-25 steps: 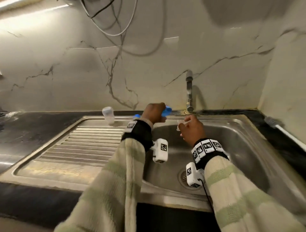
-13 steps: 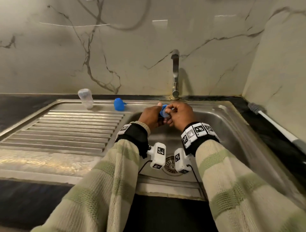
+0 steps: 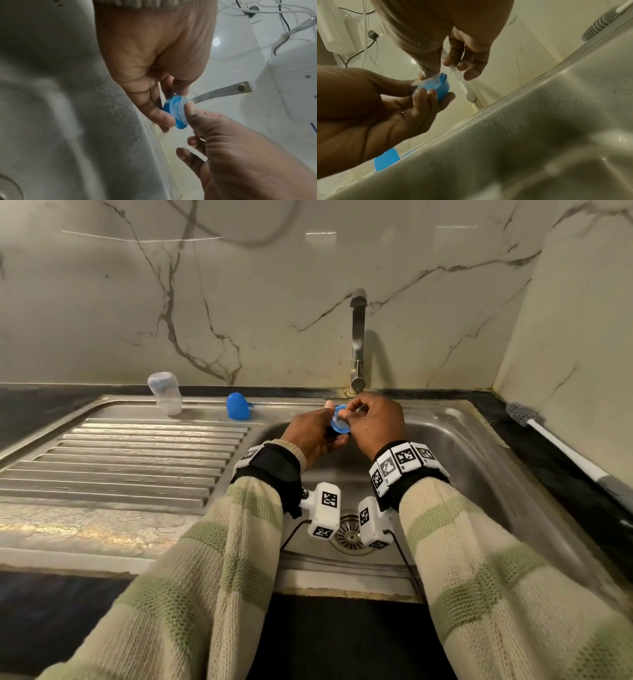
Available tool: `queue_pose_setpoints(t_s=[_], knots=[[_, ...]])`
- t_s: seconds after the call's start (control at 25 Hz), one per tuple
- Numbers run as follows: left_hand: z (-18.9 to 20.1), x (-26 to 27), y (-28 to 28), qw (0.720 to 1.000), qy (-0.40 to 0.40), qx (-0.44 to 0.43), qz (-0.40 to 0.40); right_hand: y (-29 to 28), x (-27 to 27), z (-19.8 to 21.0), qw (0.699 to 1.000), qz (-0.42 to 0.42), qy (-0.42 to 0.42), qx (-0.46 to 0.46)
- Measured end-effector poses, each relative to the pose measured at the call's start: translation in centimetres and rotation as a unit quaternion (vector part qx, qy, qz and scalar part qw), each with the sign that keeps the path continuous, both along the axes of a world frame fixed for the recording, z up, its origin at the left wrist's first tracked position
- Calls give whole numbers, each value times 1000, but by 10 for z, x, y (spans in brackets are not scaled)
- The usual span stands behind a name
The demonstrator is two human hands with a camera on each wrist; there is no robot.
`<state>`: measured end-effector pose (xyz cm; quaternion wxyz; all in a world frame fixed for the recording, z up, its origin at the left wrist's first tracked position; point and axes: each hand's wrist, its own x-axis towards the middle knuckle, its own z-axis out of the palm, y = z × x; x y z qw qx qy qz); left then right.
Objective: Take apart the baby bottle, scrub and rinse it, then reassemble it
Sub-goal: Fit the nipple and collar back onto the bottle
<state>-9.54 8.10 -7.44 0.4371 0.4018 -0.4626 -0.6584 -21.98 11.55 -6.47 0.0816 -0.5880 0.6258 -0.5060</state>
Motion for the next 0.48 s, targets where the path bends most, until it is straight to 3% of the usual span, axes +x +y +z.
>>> queue_pose_setpoints(t_s=[0.28, 0.48], knots=[[-2, 3, 2, 998, 21, -24, -45, -5, -4, -4, 999, -41, 16, 4], [-3, -4, -1, 995, -68, -77, -12, -6, -3, -4, 998, -8, -48, 40]])
